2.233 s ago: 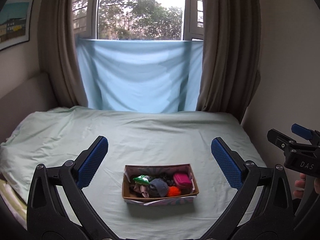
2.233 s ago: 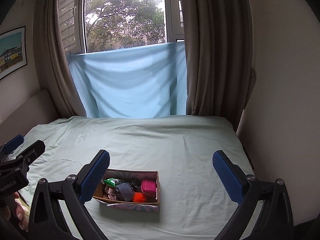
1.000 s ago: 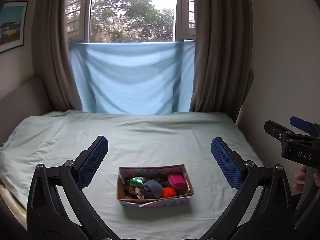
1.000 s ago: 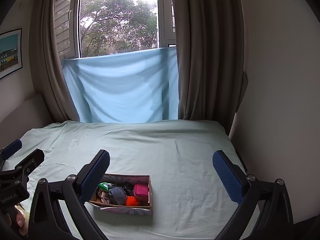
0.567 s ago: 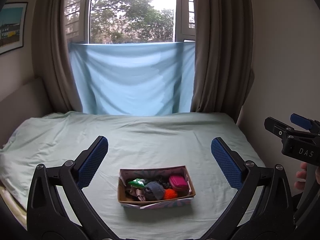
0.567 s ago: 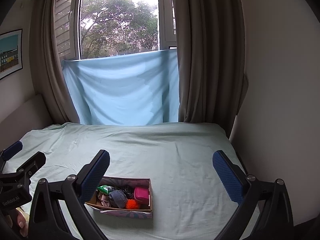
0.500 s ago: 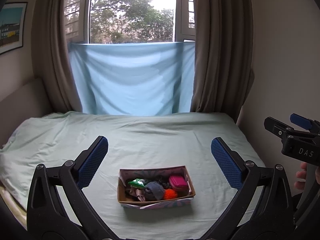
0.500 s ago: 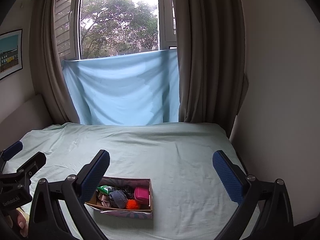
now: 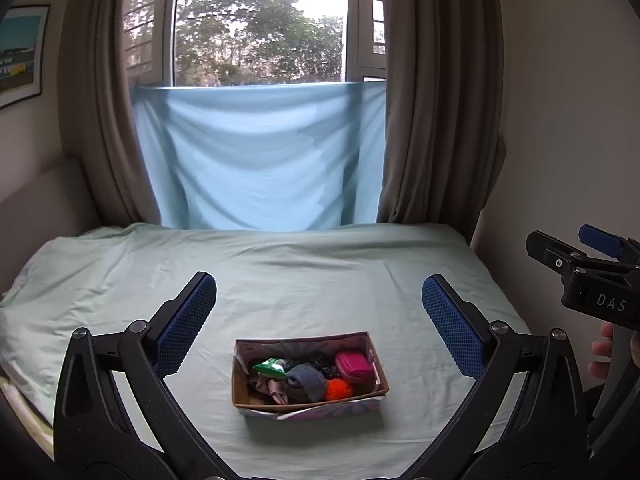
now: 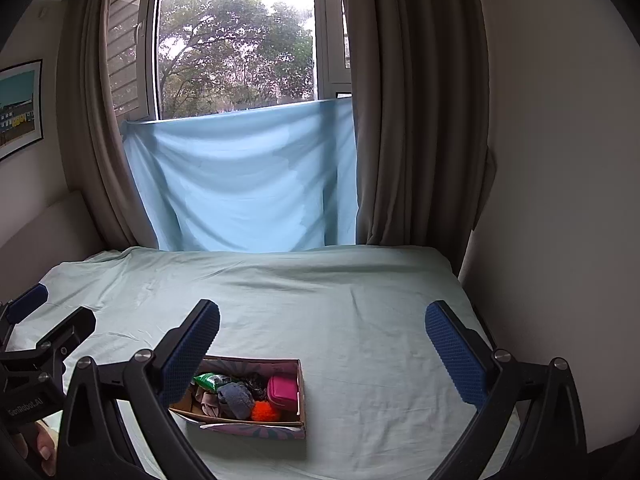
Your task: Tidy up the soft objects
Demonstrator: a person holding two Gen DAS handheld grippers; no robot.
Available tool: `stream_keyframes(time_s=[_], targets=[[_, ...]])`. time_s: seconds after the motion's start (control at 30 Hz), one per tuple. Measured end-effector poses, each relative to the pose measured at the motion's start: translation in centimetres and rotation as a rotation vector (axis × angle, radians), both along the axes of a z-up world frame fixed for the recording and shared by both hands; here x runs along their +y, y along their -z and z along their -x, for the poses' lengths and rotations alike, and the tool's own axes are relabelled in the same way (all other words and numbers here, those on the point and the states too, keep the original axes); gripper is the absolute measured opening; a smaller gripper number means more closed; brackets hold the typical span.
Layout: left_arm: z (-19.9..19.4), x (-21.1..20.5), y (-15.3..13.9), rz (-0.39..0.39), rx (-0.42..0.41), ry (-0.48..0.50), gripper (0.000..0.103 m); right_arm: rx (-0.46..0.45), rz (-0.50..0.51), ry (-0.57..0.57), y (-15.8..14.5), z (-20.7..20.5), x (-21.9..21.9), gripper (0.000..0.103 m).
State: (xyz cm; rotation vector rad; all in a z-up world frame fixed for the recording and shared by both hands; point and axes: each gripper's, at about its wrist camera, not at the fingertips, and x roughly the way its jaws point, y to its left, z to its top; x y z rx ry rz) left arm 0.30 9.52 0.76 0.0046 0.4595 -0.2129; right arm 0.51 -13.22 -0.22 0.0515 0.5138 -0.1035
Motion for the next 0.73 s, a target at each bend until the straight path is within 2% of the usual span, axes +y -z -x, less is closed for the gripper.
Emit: stream_keyframes(time_s=[0.53, 0.73], targets=[[-1.0, -0.7, 0.5, -0.011, -0.006, -0.016, 0.103, 0.003, -0.004, 0.019, 0.2, -0.4, -0.1, 0.102], [-1.9, -1.1, 1.7, -0.015, 0.021, -0.006, 0.103, 0.036, -0.012, 0.027, 1.1, -1.4, -0.5, 0.102]])
